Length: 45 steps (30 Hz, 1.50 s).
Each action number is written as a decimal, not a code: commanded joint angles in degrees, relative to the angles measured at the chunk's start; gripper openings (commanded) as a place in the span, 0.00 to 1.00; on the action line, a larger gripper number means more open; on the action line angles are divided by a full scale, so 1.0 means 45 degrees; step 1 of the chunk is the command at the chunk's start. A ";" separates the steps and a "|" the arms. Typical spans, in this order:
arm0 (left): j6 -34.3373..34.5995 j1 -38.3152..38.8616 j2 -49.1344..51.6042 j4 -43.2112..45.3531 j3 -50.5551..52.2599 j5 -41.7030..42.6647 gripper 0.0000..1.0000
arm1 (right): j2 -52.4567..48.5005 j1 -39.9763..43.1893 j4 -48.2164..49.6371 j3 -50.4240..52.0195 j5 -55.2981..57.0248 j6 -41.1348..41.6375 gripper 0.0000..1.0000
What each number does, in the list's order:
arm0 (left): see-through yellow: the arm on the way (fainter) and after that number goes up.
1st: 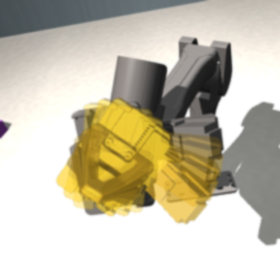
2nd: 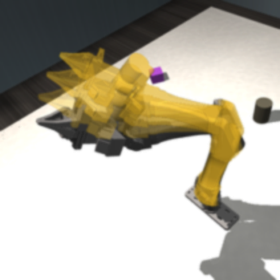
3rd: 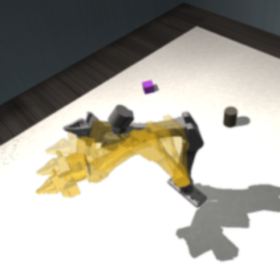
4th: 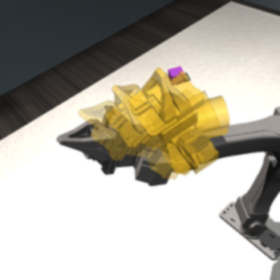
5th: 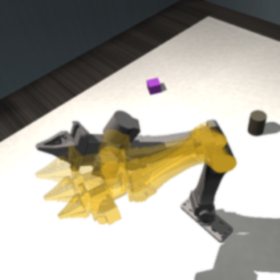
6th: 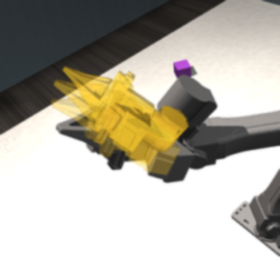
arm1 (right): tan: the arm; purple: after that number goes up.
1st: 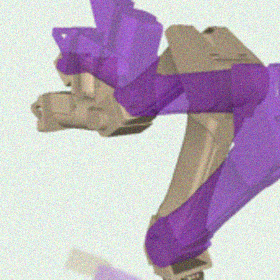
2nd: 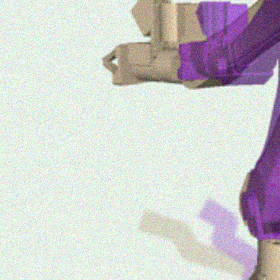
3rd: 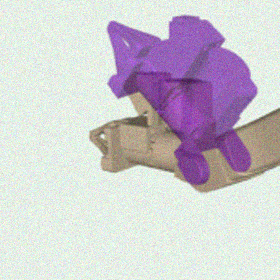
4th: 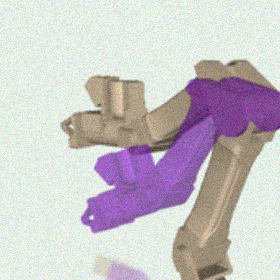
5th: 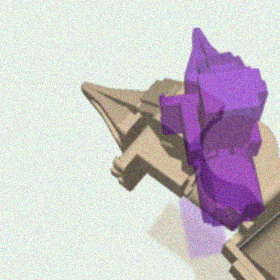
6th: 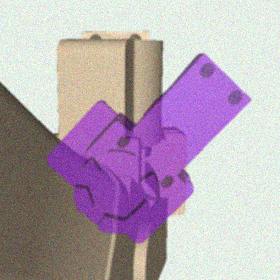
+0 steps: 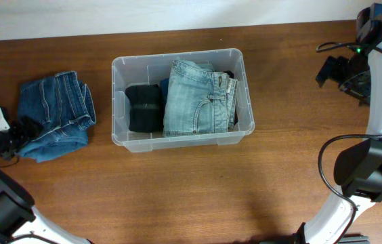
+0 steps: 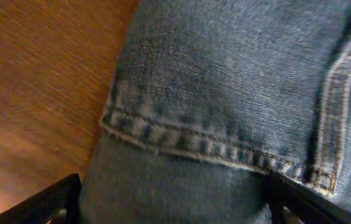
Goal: Pack container
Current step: 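Lift the dark-blue jeans with the left gripper toward the box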
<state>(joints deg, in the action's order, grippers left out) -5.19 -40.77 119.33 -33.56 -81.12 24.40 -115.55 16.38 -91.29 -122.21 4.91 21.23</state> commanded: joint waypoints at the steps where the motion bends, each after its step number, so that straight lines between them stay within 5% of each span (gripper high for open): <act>1: -0.0272 -0.0058 0.0908 -0.0029 0.0015 0.1394 0.93 | -0.0024 0.0034 -0.0019 0.0029 0.0015 0.0151 0.98; 12: -0.0539 -0.0058 0.1078 -0.0005 0.0015 0.3332 0.90 | -0.0024 0.0034 -0.0019 0.0029 0.0019 0.0155 0.98; 19: -0.0534 -0.0058 0.1078 -0.0355 0.0015 0.3351 0.60 | -0.0024 0.0034 -0.0019 0.0029 0.0019 0.0155 0.98; 27: -0.0534 -0.0058 0.1073 -0.0792 -0.0267 0.3954 0.01 | -0.0024 0.0034 -0.0019 0.0029 0.0015 0.0151 0.98; 45: -0.1107 0.1234 -0.1375 -0.6504 -0.8097 0.6630 0.01 | -0.0024 0.0034 -0.0019 0.0029 0.0015 0.0155 0.98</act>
<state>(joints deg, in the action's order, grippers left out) -8.51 -38.17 122.15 -61.56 -111.13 45.87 -115.55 16.38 -91.29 -122.21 4.89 21.21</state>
